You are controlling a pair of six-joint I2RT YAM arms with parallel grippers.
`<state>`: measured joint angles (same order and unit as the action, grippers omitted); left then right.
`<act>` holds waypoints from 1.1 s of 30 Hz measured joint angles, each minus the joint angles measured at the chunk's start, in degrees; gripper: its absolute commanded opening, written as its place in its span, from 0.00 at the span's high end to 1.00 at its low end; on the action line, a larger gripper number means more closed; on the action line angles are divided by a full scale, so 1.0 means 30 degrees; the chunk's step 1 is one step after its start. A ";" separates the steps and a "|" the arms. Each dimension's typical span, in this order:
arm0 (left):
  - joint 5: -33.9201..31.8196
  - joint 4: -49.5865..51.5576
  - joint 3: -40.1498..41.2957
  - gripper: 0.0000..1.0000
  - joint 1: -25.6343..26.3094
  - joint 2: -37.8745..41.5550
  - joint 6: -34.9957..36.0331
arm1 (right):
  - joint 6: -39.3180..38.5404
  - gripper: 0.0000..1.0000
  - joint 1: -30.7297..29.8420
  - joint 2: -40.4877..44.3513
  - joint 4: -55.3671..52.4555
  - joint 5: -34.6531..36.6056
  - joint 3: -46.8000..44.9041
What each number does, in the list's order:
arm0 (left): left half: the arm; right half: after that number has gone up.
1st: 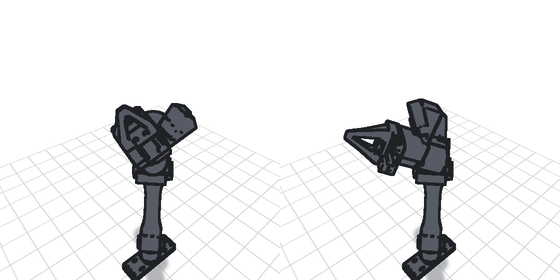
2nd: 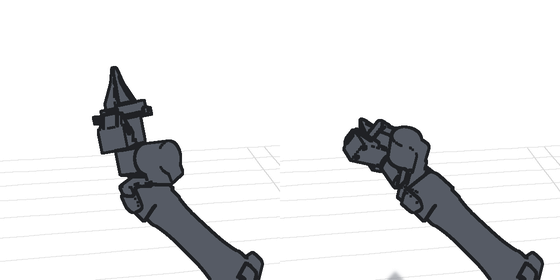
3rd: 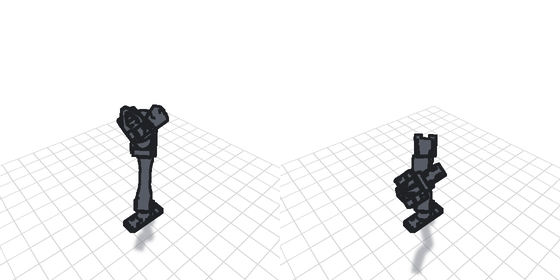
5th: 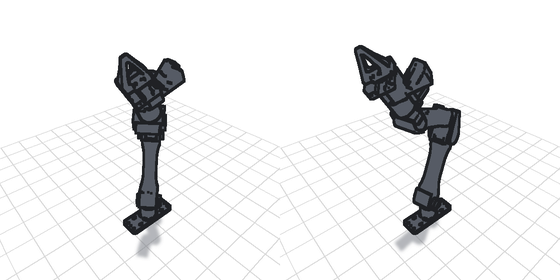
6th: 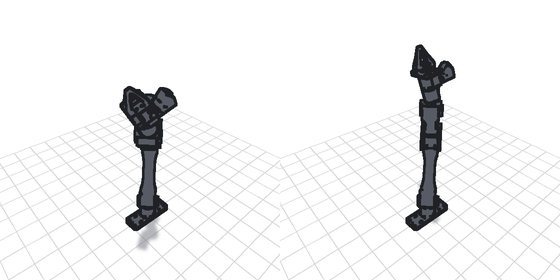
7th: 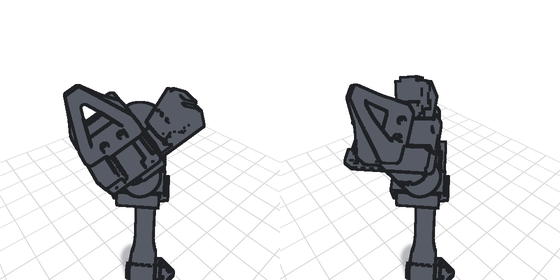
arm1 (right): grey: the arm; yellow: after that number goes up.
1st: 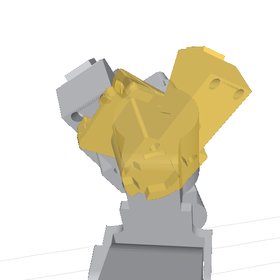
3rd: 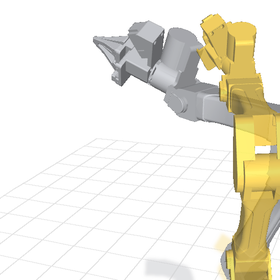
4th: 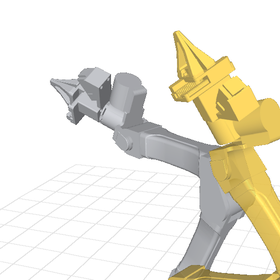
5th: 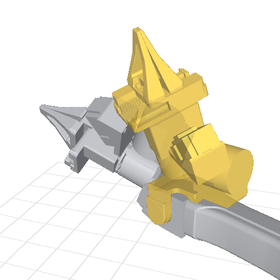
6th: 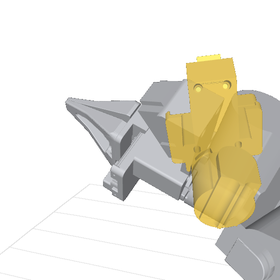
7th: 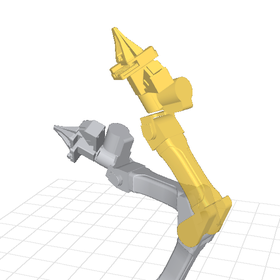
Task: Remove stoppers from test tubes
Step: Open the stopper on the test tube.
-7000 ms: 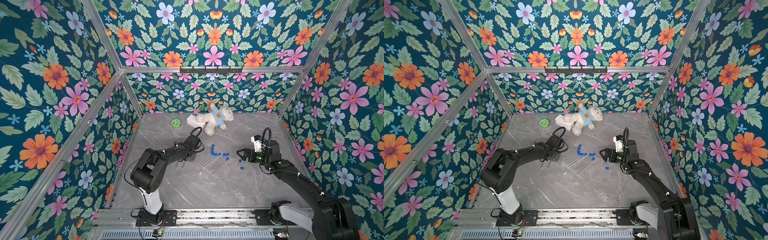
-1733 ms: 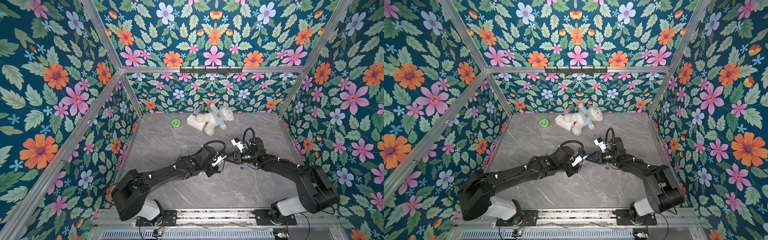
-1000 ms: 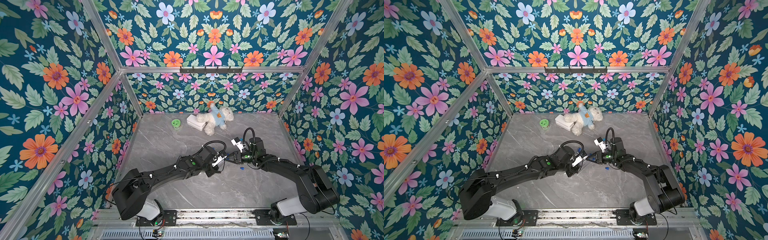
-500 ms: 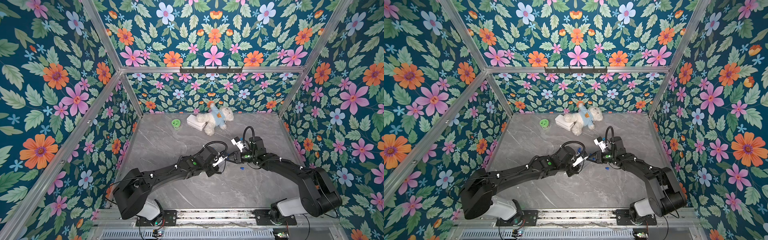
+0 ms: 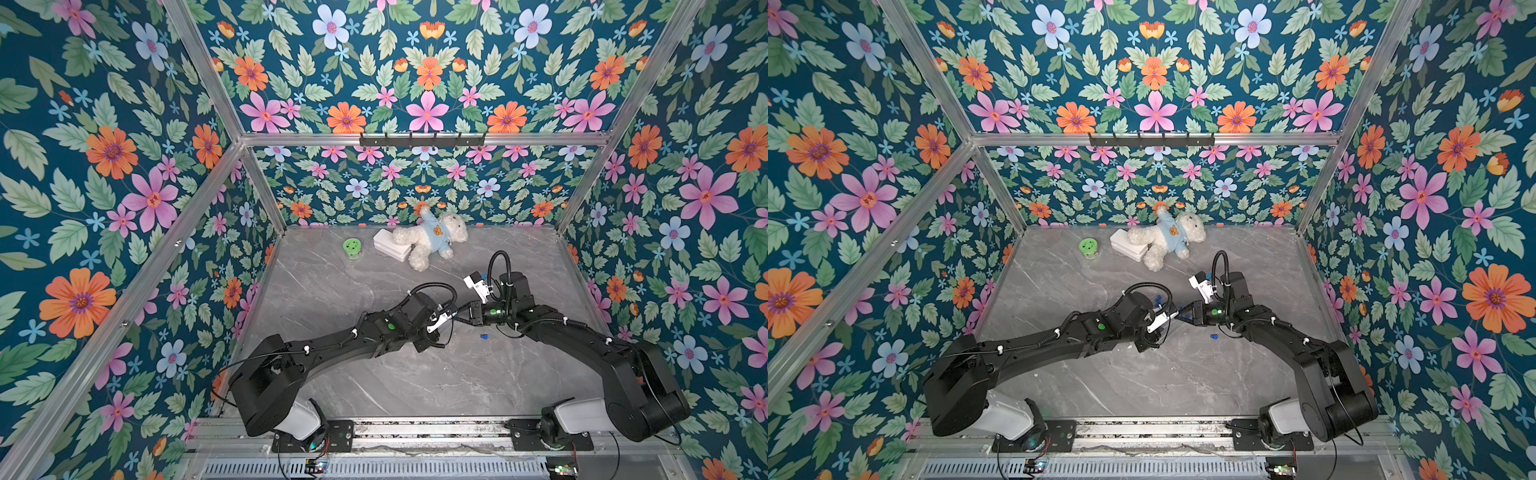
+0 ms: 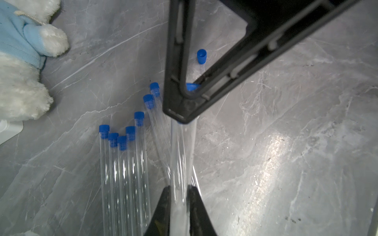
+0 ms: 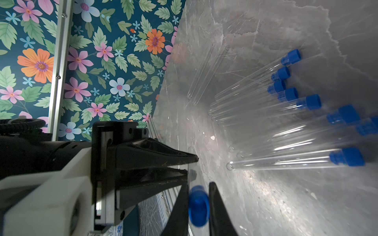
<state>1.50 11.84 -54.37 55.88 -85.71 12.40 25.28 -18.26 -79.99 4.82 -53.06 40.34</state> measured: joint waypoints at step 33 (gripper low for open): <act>-0.3468 0.3169 0.0044 1.00 -0.0138 -0.0233 -0.0022 | -0.0721 1.00 0.0095 0.1005 -0.1362 0.1610 0.0379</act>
<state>-8.91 21.34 -54.24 55.46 -86.41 12.34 23.11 -17.98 -76.97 0.73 -48.23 41.47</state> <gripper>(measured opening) 0.167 0.155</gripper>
